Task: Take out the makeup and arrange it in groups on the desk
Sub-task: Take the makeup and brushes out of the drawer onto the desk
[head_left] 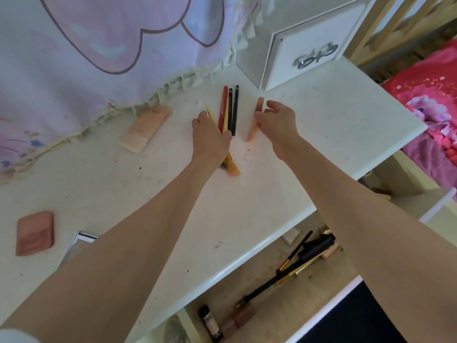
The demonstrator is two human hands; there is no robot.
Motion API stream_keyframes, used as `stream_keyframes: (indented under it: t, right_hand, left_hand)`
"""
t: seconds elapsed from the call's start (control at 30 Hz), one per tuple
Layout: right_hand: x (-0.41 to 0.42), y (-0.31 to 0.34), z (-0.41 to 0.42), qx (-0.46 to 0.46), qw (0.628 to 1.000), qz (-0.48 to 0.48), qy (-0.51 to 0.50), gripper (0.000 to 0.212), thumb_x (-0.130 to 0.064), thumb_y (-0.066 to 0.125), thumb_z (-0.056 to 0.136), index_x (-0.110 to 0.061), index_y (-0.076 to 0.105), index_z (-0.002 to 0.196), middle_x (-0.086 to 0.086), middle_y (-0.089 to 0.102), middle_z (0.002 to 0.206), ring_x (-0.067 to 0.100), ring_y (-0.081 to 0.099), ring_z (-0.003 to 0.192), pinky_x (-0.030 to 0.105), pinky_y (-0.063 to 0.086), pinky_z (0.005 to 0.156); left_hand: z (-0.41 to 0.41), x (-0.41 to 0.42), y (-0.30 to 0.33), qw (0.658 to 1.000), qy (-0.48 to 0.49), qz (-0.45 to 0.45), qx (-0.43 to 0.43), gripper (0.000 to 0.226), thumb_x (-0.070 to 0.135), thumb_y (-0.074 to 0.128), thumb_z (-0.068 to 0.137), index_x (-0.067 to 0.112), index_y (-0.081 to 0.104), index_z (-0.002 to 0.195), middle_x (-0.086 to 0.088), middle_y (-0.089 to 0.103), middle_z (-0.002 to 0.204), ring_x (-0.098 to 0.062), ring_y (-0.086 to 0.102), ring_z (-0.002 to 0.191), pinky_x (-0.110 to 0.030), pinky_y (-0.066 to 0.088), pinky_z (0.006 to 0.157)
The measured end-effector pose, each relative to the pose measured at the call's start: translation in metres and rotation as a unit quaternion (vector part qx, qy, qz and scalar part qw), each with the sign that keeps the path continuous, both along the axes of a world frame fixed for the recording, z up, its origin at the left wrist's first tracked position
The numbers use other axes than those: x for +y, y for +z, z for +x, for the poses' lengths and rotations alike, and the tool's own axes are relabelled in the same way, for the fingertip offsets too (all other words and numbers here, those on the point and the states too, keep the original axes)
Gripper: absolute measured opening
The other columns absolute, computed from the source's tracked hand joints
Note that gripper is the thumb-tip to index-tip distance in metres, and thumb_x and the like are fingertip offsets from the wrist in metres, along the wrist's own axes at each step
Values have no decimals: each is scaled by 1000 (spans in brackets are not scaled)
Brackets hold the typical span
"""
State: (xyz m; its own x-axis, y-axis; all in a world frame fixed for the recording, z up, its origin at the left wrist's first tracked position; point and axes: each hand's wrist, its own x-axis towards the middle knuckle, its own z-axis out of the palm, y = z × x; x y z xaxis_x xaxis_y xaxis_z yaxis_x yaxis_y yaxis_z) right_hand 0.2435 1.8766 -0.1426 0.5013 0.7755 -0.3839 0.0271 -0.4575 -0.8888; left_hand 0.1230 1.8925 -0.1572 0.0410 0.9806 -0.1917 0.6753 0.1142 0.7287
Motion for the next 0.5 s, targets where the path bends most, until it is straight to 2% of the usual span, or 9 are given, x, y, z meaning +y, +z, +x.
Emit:
stream_keyframes:
  t: [0.07, 0.17, 0.23, 0.3, 0.37, 0.43, 0.5]
  right_hand:
    - [-3, 3, -3, -41, 999, 12, 32, 48, -11, 49, 93, -10, 39, 140, 5, 48, 138, 21, 46, 125, 31, 38, 105]
    - [-16, 2, -9, -173, 976, 11, 134, 41, -15, 37, 98, -7, 40, 139, 9, 47, 141, 24, 43, 128, 27, 33, 103]
    - [-25, -4, -11, -234, 954, 15, 185, 38, -16, 33, 101, -3, 43, 135, 11, 50, 137, 25, 46, 124, 18, 31, 95]
    - [-33, -12, -11, -261, 941, 19, 213, 37, -16, 31, 102, -4, 43, 135, 12, 46, 139, 26, 40, 130, 11, 25, 91]
    - [-45, -21, -10, -283, 931, 12, 230, 42, -17, 30, 102, -8, 33, 143, 8, 33, 150, 21, 22, 141, 14, 13, 102]
    - [-62, -32, -7, -337, 909, 8, 246, 45, -19, 30, 102, -10, 27, 145, 6, 24, 154, 18, 14, 144, 21, 4, 111]
    - [-83, -41, -4, -417, 867, -1, 274, 47, -24, 30, 102, -12, 24, 147, 5, 18, 156, 18, 9, 145, 27, -2, 115]
  left_hand:
    - [1, 1, 0, 999, -1, -2, -41, 68, 13, 58, 89, 5, 18, 144, -11, 38, 136, -23, 45, 120, -20, 36, 89]
    - [1, -4, -2, 998, -6, -3, -70, 63, 11, 54, 91, 12, 21, 145, -7, 38, 140, -23, 41, 125, -39, 46, 96]
    - [-3, -10, -6, 999, -19, 29, -27, 51, 14, 46, 95, 10, 28, 143, -7, 40, 140, -23, 37, 129, -37, 39, 103]
    - [-10, -18, -13, 996, -35, 76, 25, 43, 16, 39, 97, 8, 35, 139, -8, 44, 138, -24, 36, 129, -33, 30, 105]
    - [-18, -29, -20, 989, -74, 110, 59, 33, 16, 36, 97, 8, 46, 127, -9, 53, 124, -27, 44, 120, -36, 35, 100]
    - [-25, -41, -26, 983, -109, 132, 62, 23, 17, 33, 96, 9, 50, 109, -4, 52, 101, -24, 50, 102, -35, 41, 90]
    - [-31, -56, -27, 982, -128, 133, 50, 18, 18, 33, 97, 12, 47, 104, -2, 48, 98, -20, 46, 97, -38, 39, 95]
